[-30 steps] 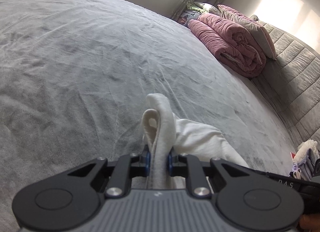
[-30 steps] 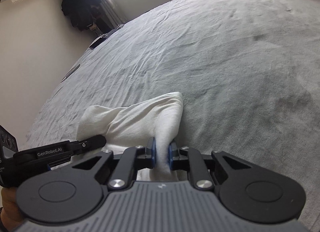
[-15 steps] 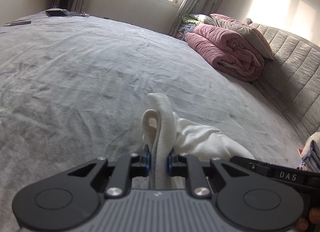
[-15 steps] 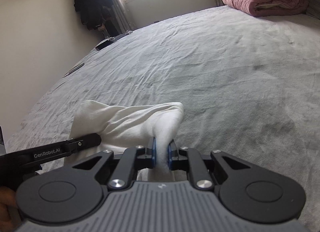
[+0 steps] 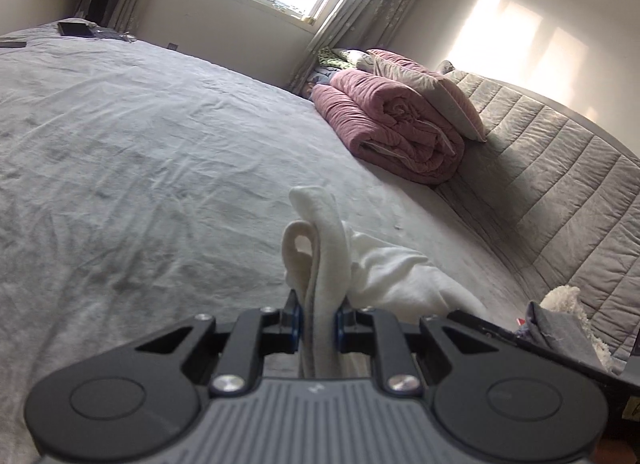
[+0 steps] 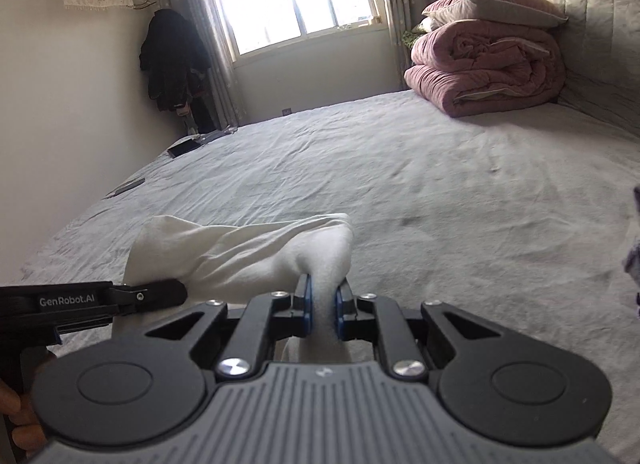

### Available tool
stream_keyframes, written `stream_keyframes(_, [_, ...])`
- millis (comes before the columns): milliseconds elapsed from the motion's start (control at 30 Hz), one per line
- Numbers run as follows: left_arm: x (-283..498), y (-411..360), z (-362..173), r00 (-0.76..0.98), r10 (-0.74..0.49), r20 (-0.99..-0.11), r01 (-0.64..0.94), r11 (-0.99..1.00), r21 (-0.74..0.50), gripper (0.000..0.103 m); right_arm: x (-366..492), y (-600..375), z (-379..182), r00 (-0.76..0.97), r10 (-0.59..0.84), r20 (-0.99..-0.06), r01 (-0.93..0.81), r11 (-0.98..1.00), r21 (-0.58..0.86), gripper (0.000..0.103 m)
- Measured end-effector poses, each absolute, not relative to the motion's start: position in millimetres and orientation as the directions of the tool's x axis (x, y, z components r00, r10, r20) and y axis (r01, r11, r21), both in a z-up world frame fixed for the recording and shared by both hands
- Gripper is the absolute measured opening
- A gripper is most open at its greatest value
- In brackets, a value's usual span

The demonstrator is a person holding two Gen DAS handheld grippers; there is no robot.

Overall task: Fold clothes
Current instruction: 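Carry the folded white garment with both grippers toward the clothes stack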

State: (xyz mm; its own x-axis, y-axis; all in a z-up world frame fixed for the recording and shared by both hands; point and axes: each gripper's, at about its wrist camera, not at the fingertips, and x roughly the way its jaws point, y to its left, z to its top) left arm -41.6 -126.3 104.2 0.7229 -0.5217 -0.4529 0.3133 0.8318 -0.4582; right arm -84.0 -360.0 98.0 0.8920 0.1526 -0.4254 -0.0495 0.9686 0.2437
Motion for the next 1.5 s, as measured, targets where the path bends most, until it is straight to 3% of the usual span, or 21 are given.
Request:
stream_keyframes(400, [-66.8,-245.3,140.3,0.660,-0.638,-0.397,0.452,0.759,-0.468,0.015,-142.3,-462.5,138.7,0.966,0.004,-0.259,0.064,0.965,0.255,0.014])
stream_keyframes(700, [-75.0,-337.6,165.0,0.601,-0.718,-0.350,0.549,0.690,-0.472,0.015,-167.8,-535.5,155.4,0.969,-0.127,-0.212,0.181,0.948,0.262,0.014])
stream_keyframes(1100, [-69.6,-452.2,151.2,0.475,-0.793,-0.382,0.585,0.608,-0.536,0.015,-177.5,-617.2,146.5,0.933,-0.253,-0.255,0.312,0.922,0.228,0.014])
stream_keyframes(1500, [-60.3,-486.8,118.9,0.476,-0.770,-0.424,0.545,0.637,-0.545,0.016,-157.3,-658.4,124.6,0.897,-0.286,-0.338,0.357,0.918,0.173,0.014])
